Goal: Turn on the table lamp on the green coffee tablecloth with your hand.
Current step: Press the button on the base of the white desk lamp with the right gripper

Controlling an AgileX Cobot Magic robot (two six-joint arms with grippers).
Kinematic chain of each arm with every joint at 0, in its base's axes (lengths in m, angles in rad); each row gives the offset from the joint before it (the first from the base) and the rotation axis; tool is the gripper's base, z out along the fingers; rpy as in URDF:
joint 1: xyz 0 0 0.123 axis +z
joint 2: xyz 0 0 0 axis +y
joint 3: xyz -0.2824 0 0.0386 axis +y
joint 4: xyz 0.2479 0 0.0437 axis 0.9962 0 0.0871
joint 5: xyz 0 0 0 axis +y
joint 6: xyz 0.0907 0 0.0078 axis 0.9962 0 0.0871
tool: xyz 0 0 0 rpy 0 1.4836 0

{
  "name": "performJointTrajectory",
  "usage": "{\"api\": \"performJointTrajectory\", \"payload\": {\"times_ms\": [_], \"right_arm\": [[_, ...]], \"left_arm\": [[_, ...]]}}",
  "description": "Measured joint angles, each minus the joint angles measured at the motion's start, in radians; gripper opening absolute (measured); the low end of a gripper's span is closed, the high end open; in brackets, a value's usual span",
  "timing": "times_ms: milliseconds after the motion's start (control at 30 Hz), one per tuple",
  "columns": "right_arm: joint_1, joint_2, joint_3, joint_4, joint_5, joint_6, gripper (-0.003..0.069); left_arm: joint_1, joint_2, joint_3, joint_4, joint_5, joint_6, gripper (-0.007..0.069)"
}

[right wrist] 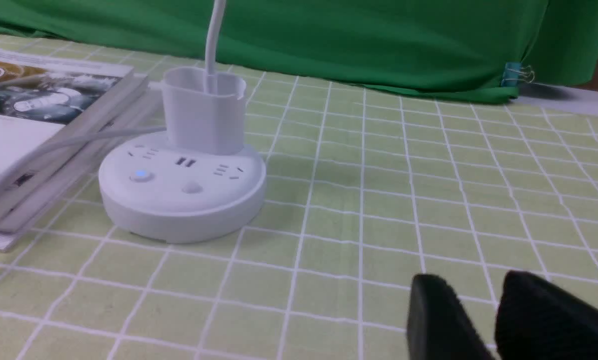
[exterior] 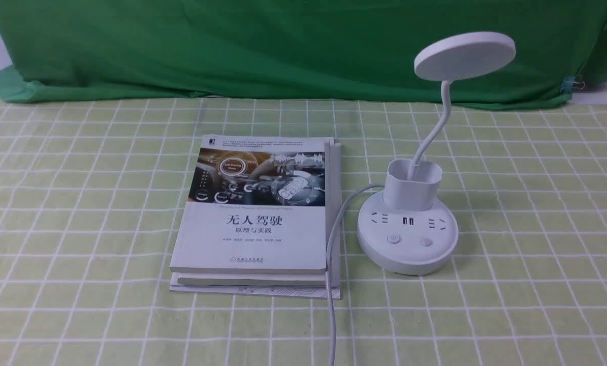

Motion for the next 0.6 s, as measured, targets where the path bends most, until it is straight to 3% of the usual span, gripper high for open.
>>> {"api": "performJointTrajectory", "payload": {"times_ms": [600], "right_arm": [[0.000, 0.000, 0.000, -0.001, -0.066, 0.015, 0.0241]], "left_arm": [[0.000, 0.000, 0.000, 0.000, 0.000, 0.000, 0.0240]]}}
